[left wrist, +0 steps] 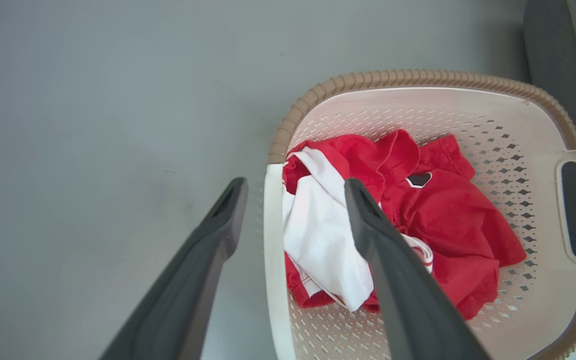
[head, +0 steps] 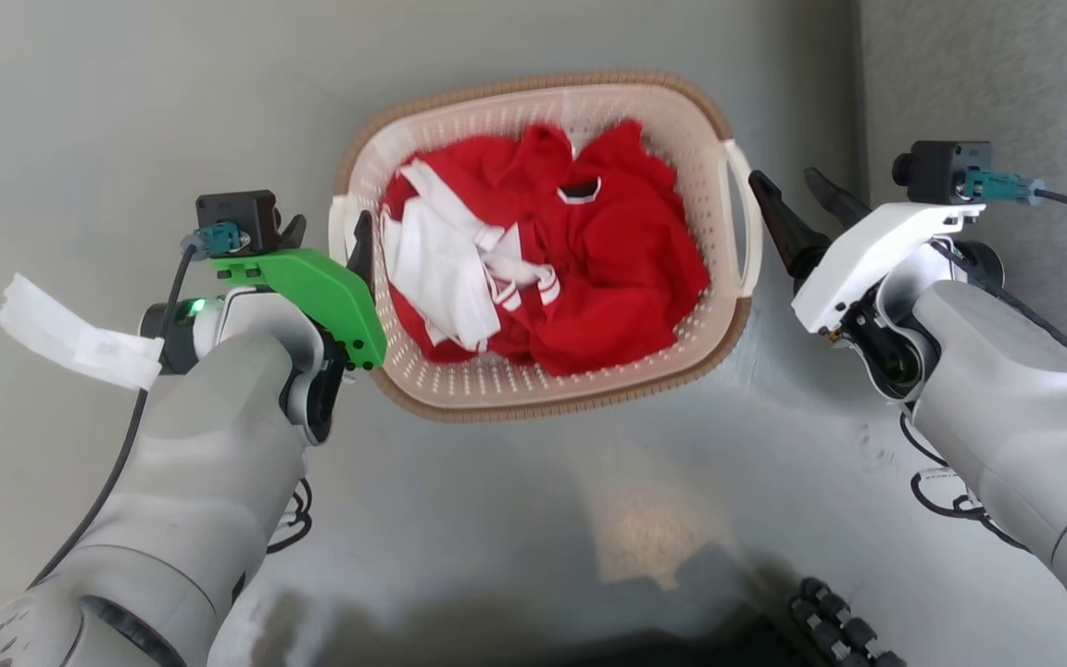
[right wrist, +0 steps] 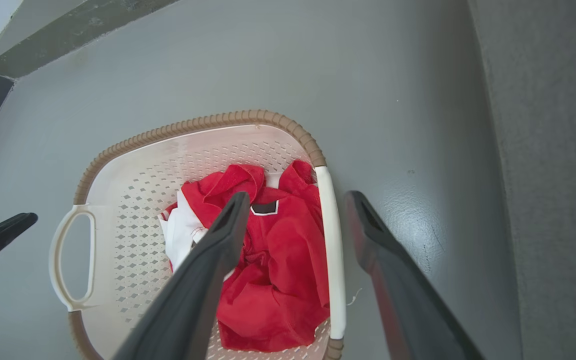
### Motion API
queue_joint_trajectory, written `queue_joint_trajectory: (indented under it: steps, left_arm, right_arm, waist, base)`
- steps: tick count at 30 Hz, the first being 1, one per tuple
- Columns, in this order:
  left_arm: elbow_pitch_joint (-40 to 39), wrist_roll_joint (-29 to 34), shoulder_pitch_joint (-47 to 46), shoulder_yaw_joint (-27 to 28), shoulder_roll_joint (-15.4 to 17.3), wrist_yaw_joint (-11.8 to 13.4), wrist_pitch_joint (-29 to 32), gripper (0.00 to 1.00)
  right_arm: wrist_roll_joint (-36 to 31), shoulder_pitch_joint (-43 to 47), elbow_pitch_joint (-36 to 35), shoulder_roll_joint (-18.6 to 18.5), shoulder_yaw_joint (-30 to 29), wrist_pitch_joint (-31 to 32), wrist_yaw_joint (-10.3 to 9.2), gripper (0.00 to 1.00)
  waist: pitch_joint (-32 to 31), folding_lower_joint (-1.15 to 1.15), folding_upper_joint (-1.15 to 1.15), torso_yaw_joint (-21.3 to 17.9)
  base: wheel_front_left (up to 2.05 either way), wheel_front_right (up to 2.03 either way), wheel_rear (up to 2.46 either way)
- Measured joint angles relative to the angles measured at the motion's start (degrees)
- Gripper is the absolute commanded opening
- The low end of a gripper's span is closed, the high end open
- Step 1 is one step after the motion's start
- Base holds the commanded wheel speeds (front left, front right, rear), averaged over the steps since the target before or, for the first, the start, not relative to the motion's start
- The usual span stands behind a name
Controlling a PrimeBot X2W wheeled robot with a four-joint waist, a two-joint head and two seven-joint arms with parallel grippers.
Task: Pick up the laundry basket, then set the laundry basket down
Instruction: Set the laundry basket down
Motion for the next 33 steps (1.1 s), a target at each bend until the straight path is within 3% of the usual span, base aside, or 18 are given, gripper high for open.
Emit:
queue_joint_trajectory:
  steps: [14, 24, 33]
  left_arm:
    - [-4.27, 4.52, 2.22, 5.44, -0.01, -0.67, 0.00, 1.00]
    - [-11.12, 9.88, 5.76, 13.02, 0.37, -0.76, -0.01, 1.00]
    - [-17.20, 16.07, 14.62, 18.28, 1.18, -1.19, -0.01, 1.00]
  right_arm:
    - [-0.33, 3.19, -2.08, -1.38, -4.28, -0.09, 0.00, 1.00]
    - [-4.31, 6.54, -6.09, -3.98, -10.99, -0.10, 0.00, 1.00]
    - [-10.85, 12.86, -10.43, -6.08, -17.97, -0.11, 0.00, 1.00]
  waist:
    - [-10.56, 0.00, 0.00, 0.64]
    - [-18.34, 0.00, 0.00, 1.58]
    - [-26.13, 0.00, 0.00, 2.86]
  base:
    - [0.00, 0.00, 0.00]
    - [0.00, 0.00, 0.00]
    - [0.00, 0.00, 0.00]
